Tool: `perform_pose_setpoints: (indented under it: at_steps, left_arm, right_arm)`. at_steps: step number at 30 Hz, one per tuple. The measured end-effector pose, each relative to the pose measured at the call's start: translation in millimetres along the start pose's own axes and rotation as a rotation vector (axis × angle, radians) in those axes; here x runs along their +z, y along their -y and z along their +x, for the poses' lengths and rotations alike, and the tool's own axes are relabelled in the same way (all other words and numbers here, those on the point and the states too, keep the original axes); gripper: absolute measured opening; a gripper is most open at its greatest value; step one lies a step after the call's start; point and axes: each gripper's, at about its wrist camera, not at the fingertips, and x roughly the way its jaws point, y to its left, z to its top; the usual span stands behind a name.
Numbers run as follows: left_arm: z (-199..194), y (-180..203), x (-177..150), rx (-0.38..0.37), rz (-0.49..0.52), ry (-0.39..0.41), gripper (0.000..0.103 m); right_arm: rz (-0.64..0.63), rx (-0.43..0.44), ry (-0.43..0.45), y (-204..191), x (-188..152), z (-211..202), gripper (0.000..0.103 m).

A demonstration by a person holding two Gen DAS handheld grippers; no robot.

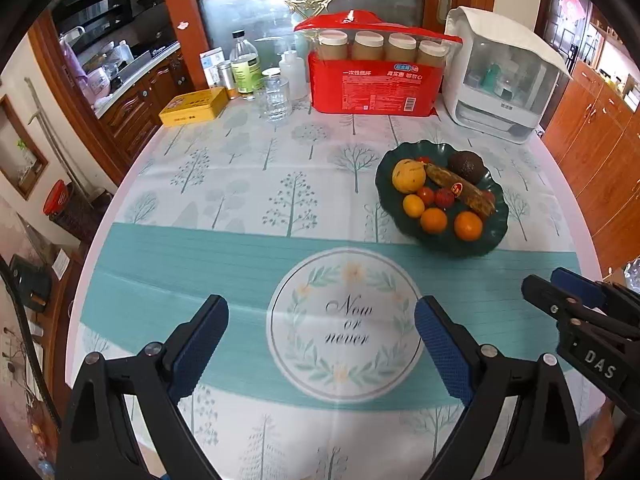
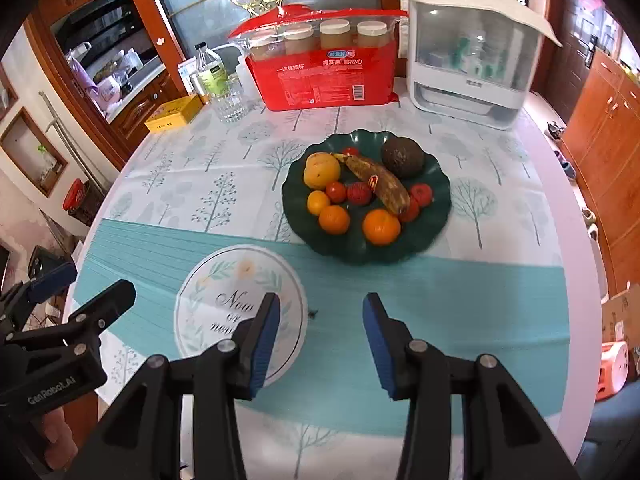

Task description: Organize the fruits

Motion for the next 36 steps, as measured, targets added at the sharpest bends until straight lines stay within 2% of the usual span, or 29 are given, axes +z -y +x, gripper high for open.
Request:
perform_pose_setpoints:
  at_steps: [4,11,17,36]
  left_arm:
    - [-10,-4,-12,-0.003,-0.004,-0.005,0.094]
    - [-20,5,-26,-0.055,0.017,-0.005,0.094]
    - [-24,12,-31,-0.072,0.057,0.005,0.094]
    - [-26,16,-35,-0.076,0.075,0.002,0.094]
  right_arm:
    - [0.049,0.014,0.016,0,-11,-20,0.044]
    - [0.076,-0.045,0.078,-9,-27,-44,0.046]
    - [0.091,-0.063,0.089,-12,-32,-49,0.046]
    - [0.096,-0.062,0.073,-17,-41,-45,0.046]
